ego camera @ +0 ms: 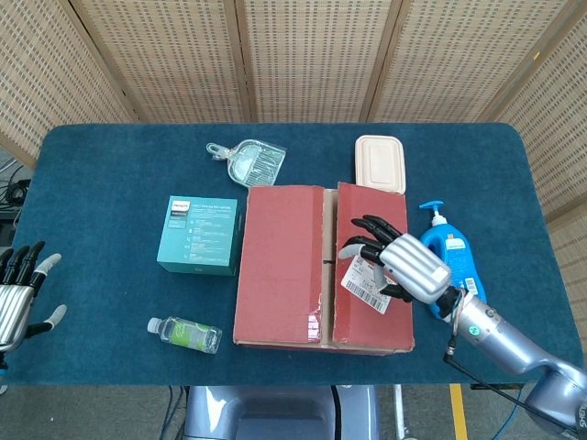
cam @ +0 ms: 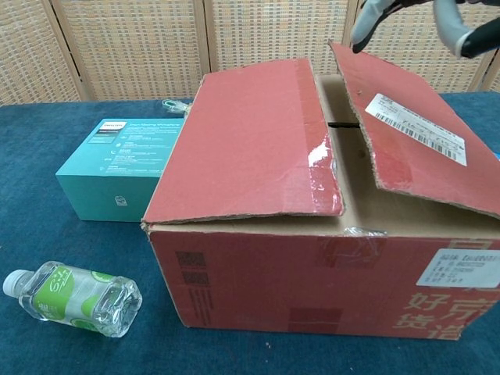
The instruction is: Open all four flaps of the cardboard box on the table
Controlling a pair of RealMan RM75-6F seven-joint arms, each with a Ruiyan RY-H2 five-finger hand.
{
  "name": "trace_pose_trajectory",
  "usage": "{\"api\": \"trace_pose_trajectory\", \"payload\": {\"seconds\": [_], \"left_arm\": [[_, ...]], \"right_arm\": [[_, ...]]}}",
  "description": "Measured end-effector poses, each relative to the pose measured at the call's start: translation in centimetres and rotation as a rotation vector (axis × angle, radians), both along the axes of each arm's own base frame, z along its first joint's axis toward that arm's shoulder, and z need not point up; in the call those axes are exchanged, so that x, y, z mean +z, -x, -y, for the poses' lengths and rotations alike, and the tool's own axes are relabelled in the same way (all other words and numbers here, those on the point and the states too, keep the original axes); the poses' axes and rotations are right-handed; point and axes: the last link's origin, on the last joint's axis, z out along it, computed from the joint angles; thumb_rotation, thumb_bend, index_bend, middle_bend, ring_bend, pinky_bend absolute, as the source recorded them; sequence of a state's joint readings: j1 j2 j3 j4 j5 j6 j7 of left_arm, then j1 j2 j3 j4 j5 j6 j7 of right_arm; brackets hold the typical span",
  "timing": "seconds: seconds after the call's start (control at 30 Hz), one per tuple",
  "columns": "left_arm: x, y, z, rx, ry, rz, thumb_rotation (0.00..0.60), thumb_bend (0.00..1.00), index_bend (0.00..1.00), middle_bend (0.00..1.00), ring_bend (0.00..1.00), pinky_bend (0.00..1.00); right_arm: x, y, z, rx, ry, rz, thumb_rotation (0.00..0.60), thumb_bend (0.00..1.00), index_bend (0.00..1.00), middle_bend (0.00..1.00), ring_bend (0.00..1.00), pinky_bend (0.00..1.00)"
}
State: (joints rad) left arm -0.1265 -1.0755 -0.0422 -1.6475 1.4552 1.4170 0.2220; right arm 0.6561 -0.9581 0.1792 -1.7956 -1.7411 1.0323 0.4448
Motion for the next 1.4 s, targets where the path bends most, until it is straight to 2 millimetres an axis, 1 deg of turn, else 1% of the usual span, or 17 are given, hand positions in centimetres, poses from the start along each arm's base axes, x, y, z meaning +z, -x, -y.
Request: {"api": "trace_pose_trajectory", "payload": {"seconds": [0.23, 0.43, 0.7, 0.87, 1.1, 1.4], "left_arm": [[-0.1, 0.1, -0.2, 0.012, 0.006, -0.001, 0.520, 0.29, 0.14, 0.02, 0.00, 0.00], [-0.1, 0.5, -0.2, 0.031, 0.007, 0.000, 0.522, 0.29, 0.14, 0.02, 0.00, 0.00], [-0.1, 0.9, -0.2, 0.052, 0.010, 0.001, 0.520, 0.29, 0.14, 0.02, 0.00, 0.00], [-0.2, 0.9, -0.2, 0.056, 0.012, 0.003, 0.520, 0.29, 0.14, 0.02, 0.00, 0.00], [-0.3, 1.0, -0.2, 0.061, 0.019, 0.010, 0.521, 0.29, 0.14, 0.02, 0.00, 0.00], [-0.3, 0.8, -0.2, 0.064, 0.019, 0.012, 0.519, 0.29, 0.14, 0.02, 0.00, 0.00]], "right_arm": [[-1.3, -2.1, 1.6, 0.032, -0.042, -0.017, 0.600, 1.00, 0.28, 0.30, 0.01, 0.02], [-2.5, -2.7, 2.5, 0.030, -0.062, -0.031, 0.600, 1.00, 0.30, 0.31, 0.01, 0.02], [-3.4, -2.7, 3.2, 0.024, -0.063, -0.062, 0.600, 1.00, 0.34, 0.36, 0.01, 0.02], [-3.5, -2.6, 3.4, 0.021, -0.059, -0.066, 0.600, 1.00, 0.37, 0.37, 0.01, 0.02], [-3.5, -2.3, 3.8, 0.011, -0.052, -0.070, 0.600, 1.00, 0.41, 0.42, 0.01, 0.02], [-3.5, -1.9, 4.0, 0.009, -0.040, -0.071, 0.600, 1.00, 0.47, 0.50, 0.05, 0.02]]}}
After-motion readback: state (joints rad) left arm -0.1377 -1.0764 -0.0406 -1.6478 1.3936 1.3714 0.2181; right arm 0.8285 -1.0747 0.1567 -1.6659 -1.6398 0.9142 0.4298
